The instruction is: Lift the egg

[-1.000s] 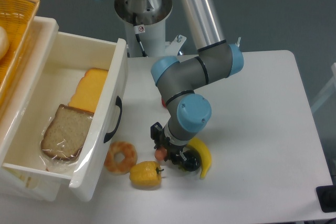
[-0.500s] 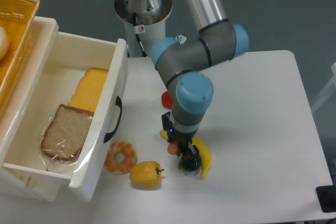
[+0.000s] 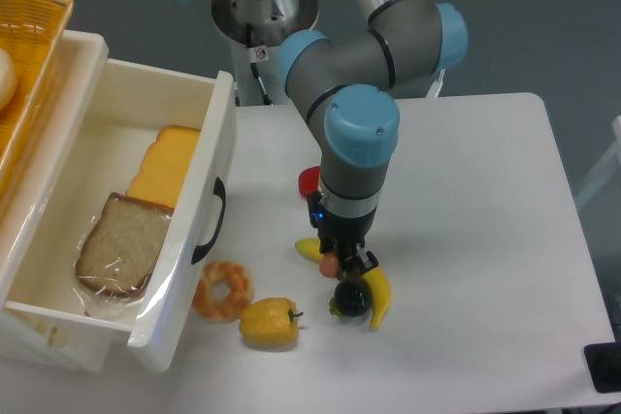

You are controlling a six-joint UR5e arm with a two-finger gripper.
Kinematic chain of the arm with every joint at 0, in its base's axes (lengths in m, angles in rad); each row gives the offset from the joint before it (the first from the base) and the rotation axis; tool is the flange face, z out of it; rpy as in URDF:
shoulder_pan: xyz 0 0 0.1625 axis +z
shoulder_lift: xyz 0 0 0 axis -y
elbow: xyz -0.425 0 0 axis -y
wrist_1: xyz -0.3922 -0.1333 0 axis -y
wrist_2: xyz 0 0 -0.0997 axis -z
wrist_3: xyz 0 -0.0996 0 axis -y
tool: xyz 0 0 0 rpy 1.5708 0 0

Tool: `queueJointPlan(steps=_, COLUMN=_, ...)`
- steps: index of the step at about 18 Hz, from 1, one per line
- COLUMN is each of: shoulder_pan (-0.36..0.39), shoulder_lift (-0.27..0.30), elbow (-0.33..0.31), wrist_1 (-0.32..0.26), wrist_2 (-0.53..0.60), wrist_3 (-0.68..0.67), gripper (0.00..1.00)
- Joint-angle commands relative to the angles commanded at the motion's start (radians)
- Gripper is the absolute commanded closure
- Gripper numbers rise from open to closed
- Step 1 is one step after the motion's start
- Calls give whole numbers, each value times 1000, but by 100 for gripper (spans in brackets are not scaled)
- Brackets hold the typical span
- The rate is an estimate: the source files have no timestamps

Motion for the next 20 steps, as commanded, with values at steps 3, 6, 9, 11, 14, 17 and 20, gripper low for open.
queueJointPlan(steps=3, shoulder_pan=3, shoulder_lift=6, elbow=0, wrist_1=-6, wrist_2=-3, wrist_3=0, gripper=85)
queueJointPlan(steps=6, shoulder_pan=14, shoulder_lift=11, elbow=-2, wrist_1=-6, wrist_2=-8, wrist_3=0, gripper=85)
queueJointPlan(steps=9, shoulder_pan=21, shoulder_lift=17, elbow=0, wrist_1=-6, wrist_2=-17, wrist_3=0, gripper=85)
queueJointPlan(steps=11, shoulder_pan=34, shoulder_lift=28, elbow=-2, wrist_1=-20, wrist_2=-28, wrist_3=0, gripper=85)
queueJointPlan(steps=14, shoulder_pan=34, shoulder_lift=34, elbow=-9, wrist_1=-25, wrist_2=-31, wrist_3=2, gripper=85)
queueJointPlan(steps=17, shoulder_pan=35, shoulder_lift=40, elbow=-17, wrist_1=-23, wrist_2=-32, wrist_3=0, gripper=85)
queueJointPlan(steps=20, shoulder_pan=37, shoulder_lift=40, elbow=-15, wrist_1=-23, wrist_2=-44, wrist_3=0, gripper=85)
